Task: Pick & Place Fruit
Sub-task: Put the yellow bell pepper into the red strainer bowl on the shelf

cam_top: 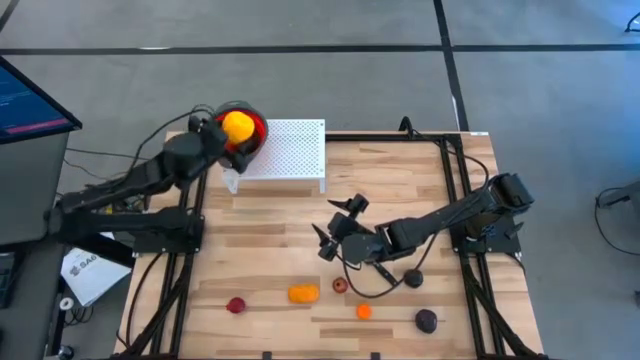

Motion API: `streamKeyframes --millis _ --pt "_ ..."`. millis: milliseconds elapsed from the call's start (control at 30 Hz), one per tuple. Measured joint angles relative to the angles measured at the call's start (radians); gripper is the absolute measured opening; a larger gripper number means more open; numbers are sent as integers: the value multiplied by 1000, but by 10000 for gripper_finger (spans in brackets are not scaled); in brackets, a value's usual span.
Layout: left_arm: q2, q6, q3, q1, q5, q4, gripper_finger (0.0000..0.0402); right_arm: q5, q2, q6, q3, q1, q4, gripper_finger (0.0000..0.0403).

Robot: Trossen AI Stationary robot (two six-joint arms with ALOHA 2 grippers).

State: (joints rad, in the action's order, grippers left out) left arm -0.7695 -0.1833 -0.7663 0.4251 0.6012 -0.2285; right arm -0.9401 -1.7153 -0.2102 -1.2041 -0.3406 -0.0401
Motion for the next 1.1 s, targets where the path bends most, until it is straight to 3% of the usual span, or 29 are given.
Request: streamKeyframes --millis 133,300,1100 --pt "-62 2 17 152 -57 -1 346 0 0 0 0 1 0 347" --pt "-115 8 17 226 -103 4 358 0 0 1 0 0 0 345" --pt "-116 87 17 232 -102 -94 377 0 0 1 0 -6 -1 337"
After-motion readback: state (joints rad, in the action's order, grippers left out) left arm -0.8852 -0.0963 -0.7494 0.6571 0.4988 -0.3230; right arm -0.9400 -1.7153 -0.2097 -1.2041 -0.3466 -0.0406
